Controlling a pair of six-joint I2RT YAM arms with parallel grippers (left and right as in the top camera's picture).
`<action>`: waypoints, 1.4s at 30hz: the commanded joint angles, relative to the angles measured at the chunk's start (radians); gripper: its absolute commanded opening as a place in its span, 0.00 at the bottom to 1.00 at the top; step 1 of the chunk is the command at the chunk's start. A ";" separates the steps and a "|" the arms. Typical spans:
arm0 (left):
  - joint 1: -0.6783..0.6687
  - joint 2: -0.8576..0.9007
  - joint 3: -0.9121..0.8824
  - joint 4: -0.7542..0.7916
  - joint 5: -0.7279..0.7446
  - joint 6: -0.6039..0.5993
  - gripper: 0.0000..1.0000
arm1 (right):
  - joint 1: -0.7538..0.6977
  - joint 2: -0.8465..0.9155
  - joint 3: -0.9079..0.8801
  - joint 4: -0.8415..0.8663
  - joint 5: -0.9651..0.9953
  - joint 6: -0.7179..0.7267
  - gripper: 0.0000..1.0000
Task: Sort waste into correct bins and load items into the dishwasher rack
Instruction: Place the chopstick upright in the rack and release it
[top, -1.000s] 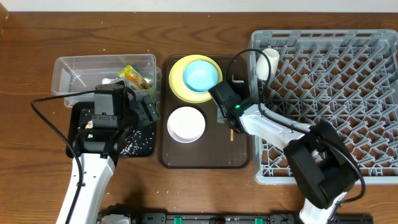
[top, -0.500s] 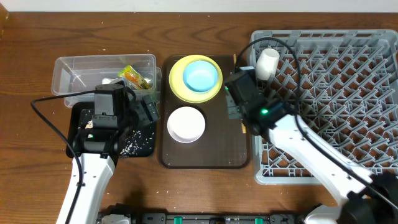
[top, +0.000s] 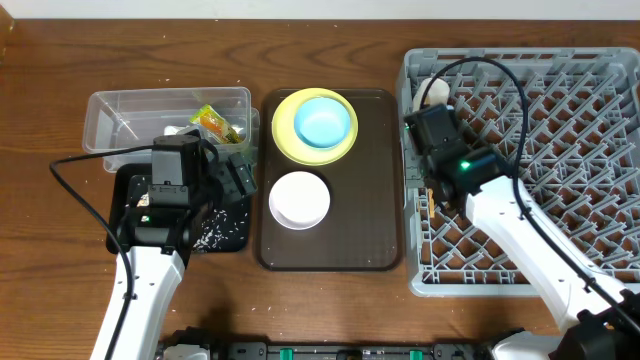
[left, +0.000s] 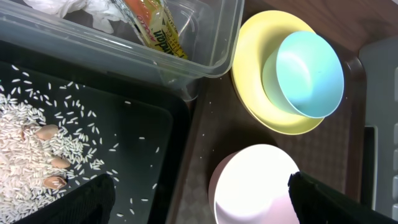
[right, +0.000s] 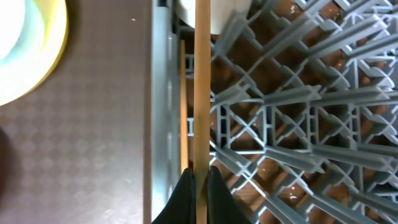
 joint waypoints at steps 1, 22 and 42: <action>-0.002 0.004 0.026 0.003 -0.013 0.006 0.92 | -0.007 -0.014 0.007 -0.010 0.000 -0.016 0.01; -0.002 0.004 0.026 0.002 -0.013 0.006 0.92 | -0.007 0.076 -0.015 -0.021 -0.003 -0.016 0.01; -0.002 0.004 0.026 0.002 -0.013 0.006 0.92 | -0.018 0.093 -0.015 -0.021 -0.002 -0.020 0.11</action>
